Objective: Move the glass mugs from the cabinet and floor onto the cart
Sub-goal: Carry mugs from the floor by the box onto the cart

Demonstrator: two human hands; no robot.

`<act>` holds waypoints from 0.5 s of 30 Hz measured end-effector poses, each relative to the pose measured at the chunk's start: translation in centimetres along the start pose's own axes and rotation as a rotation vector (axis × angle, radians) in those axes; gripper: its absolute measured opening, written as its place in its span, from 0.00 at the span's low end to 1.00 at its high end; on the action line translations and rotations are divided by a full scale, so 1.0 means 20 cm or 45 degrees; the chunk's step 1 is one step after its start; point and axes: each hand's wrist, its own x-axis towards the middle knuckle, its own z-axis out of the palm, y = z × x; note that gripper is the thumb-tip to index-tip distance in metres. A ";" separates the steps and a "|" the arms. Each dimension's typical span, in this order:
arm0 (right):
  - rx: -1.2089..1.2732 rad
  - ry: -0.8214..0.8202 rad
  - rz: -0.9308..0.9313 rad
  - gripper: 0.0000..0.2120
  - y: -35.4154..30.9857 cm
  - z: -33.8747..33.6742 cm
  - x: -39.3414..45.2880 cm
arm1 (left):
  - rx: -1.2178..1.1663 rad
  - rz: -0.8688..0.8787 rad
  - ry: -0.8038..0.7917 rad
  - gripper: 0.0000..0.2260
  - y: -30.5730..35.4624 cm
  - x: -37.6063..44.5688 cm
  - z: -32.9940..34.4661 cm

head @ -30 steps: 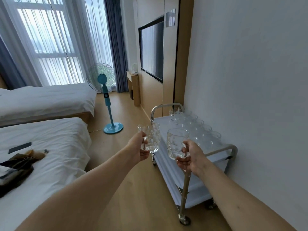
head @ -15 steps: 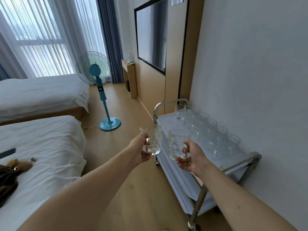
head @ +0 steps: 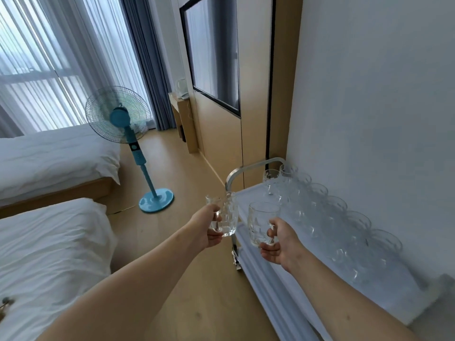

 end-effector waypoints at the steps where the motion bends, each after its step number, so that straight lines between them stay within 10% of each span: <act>1: 0.008 0.005 0.002 0.16 -0.03 0.01 0.06 | 0.005 -0.001 -0.003 0.12 0.04 0.07 0.02; 15: 0.122 0.162 0.116 0.16 -0.24 0.16 0.67 | 0.108 -0.118 -0.145 0.12 0.31 0.79 0.21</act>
